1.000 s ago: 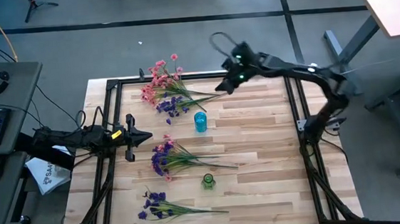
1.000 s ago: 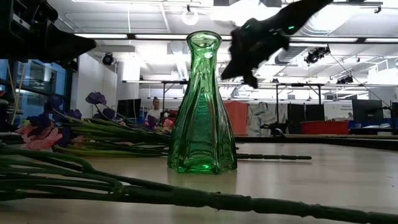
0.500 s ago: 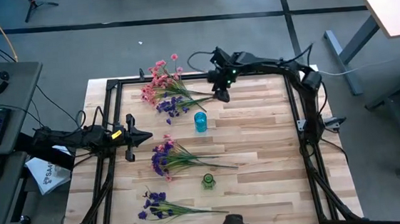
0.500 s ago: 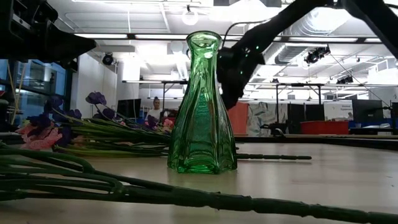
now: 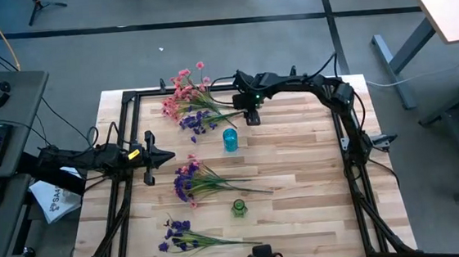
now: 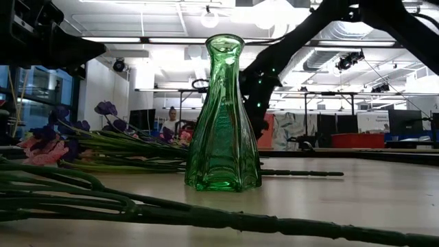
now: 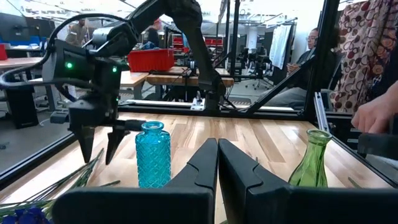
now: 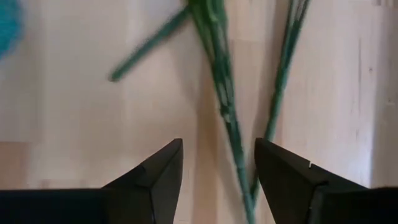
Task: Sort flowers into vase by color
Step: Put the top violet flowers into the blue crystal vase
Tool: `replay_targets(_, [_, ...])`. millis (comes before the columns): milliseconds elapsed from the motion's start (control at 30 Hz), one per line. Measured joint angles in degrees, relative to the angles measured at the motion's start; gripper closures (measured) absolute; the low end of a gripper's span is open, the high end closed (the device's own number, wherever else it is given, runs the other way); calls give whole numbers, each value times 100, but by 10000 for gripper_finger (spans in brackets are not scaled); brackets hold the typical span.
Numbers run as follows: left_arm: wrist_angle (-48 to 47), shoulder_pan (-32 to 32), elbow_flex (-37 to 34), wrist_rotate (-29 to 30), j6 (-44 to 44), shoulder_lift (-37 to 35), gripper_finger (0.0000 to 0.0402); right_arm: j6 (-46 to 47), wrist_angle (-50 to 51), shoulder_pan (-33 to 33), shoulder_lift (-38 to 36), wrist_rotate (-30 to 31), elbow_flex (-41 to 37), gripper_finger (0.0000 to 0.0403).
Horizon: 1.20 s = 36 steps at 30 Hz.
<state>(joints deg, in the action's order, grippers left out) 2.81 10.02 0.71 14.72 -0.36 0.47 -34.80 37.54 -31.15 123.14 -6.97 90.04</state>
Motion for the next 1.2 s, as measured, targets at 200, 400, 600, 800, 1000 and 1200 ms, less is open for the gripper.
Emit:
replay_targets(200, [0, -1, 0, -2, 1, 0, 402, 0, -44, 68, 157, 213, 11, 241])
replay_targets(400, [0, 0, 0, 0, 0, 0, 402, -128, 63, 177, 179, 358, 83, 306])
replay_targets(600, [1, 0, 0, 0, 2, -1, 401, -60, 863, 205, 147, 227, 628, 387])
replay_targets(800, [0, 0, 0, 0, 1, -1, 401, 8, 1255, 127, -534, -73, 1242, 398])
replay_targets(1000, [0, 0, 0, -2, 6, 0, 402, 655, 1210, -179, -1490, -787, 1301, 400])
replay_targets(1200, [270, -4, 2, 581, -198, -2, 402, 1539, 584, -344, -2579, -1484, 25, 401])
